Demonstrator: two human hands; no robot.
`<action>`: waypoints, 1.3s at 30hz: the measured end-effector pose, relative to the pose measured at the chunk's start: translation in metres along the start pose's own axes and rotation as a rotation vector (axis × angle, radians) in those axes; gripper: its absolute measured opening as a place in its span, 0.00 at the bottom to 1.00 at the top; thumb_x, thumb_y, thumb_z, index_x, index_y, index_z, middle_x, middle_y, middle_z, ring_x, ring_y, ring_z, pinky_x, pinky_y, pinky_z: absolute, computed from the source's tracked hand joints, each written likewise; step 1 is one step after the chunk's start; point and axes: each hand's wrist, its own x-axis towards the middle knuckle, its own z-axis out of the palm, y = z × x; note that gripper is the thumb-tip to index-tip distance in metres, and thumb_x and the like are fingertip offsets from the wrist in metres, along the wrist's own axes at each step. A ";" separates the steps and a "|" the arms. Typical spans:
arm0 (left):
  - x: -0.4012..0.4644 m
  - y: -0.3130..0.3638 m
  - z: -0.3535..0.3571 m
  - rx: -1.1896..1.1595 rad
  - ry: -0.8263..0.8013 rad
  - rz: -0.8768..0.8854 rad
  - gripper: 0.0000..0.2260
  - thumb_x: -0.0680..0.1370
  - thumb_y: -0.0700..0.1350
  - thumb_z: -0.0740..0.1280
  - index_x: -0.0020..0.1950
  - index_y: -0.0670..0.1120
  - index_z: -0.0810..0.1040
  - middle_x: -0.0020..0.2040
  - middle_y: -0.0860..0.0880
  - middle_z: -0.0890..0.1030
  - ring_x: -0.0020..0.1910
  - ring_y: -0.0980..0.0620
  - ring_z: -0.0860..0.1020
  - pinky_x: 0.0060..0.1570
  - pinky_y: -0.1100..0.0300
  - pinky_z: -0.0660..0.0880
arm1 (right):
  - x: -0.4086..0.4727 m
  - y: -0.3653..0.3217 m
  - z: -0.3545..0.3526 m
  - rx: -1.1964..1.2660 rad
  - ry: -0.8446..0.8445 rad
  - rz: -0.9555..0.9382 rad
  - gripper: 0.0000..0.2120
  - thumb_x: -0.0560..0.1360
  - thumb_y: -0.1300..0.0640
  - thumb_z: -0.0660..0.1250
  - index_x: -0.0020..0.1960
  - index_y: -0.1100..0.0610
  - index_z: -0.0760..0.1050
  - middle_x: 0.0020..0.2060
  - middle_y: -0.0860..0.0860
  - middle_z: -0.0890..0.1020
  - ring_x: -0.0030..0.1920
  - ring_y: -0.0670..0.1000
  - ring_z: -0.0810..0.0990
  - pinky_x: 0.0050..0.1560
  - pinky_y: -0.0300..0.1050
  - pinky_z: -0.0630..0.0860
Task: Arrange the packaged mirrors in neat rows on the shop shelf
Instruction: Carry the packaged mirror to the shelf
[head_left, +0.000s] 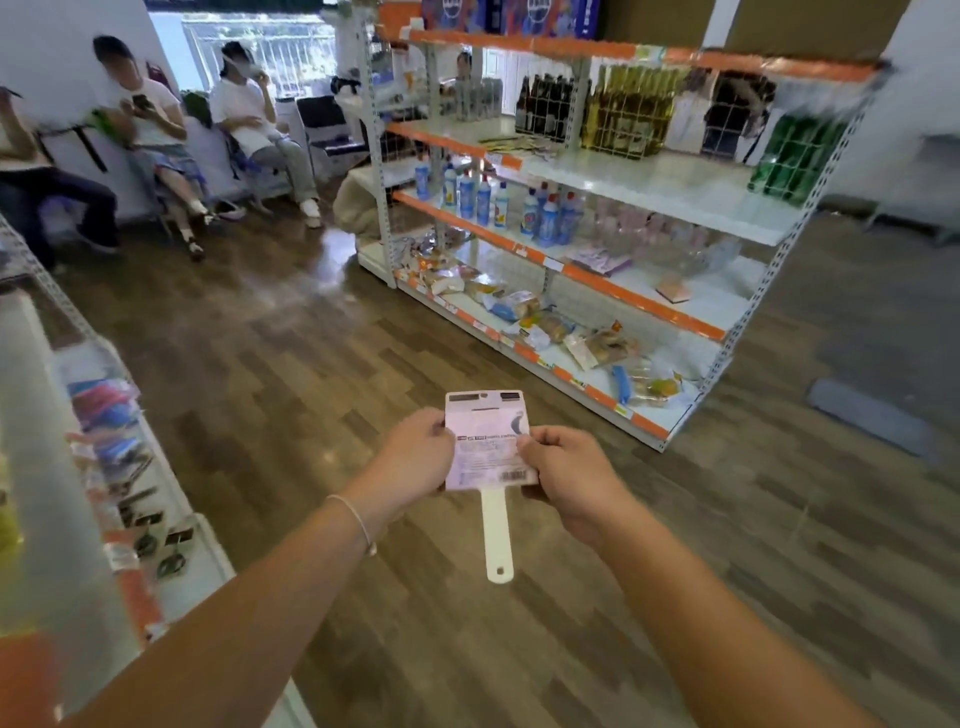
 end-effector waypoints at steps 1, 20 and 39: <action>0.009 0.011 0.012 -0.036 0.005 0.017 0.11 0.78 0.42 0.55 0.49 0.49 0.77 0.50 0.46 0.83 0.43 0.47 0.80 0.35 0.59 0.75 | 0.006 -0.005 -0.017 0.006 0.014 0.002 0.12 0.80 0.58 0.60 0.50 0.65 0.78 0.46 0.58 0.84 0.42 0.52 0.81 0.42 0.45 0.78; 0.206 0.100 0.083 -0.301 -0.002 0.058 0.11 0.83 0.43 0.56 0.59 0.49 0.75 0.54 0.52 0.82 0.51 0.54 0.80 0.43 0.63 0.77 | 0.178 -0.039 -0.143 0.082 0.083 -0.091 0.09 0.79 0.54 0.63 0.51 0.56 0.81 0.44 0.55 0.86 0.38 0.51 0.78 0.41 0.47 0.75; 0.490 0.151 -0.008 -0.333 -0.054 0.028 0.07 0.81 0.43 0.60 0.58 0.51 0.73 0.56 0.53 0.79 0.52 0.55 0.78 0.32 0.71 0.75 | 0.463 -0.167 -0.100 0.130 0.096 -0.093 0.06 0.77 0.61 0.66 0.50 0.57 0.82 0.42 0.54 0.86 0.36 0.50 0.78 0.39 0.44 0.75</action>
